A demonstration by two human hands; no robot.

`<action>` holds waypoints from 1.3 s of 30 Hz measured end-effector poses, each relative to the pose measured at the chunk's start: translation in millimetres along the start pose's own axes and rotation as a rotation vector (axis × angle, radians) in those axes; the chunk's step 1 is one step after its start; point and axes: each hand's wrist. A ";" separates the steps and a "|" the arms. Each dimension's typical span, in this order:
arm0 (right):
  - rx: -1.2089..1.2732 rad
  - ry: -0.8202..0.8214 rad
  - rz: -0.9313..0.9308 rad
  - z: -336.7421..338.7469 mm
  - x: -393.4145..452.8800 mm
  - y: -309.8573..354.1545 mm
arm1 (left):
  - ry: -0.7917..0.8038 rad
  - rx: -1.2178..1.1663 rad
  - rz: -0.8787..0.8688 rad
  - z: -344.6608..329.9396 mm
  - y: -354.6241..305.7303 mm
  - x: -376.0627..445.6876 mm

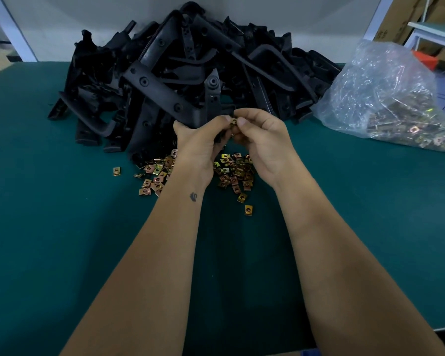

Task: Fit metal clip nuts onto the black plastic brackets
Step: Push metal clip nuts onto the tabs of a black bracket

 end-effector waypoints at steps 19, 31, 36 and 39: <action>-0.104 0.052 0.000 8.8 0.3 1.0 | -0.025 -0.041 -0.016 -0.3 -2.9 0.1; -0.440 -0.046 0.223 2.1 -0.1 -1.8 | -0.018 -0.107 -0.019 5.9 -3.8 7.1; -0.293 0.029 0.261 -6.4 -2.2 -0.8 | 0.022 -0.242 0.016 8.2 -9.5 6.9; -0.263 0.026 0.240 -8.6 -2.3 -1.2 | 0.055 -0.211 0.037 7.8 -8.9 5.3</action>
Point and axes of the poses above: each hand's wrist, its own x-axis towards the middle knuckle, its own z-axis out of the back of the hand, y = z × x, and after that the axes turned 13 degrees about -x, right-handed
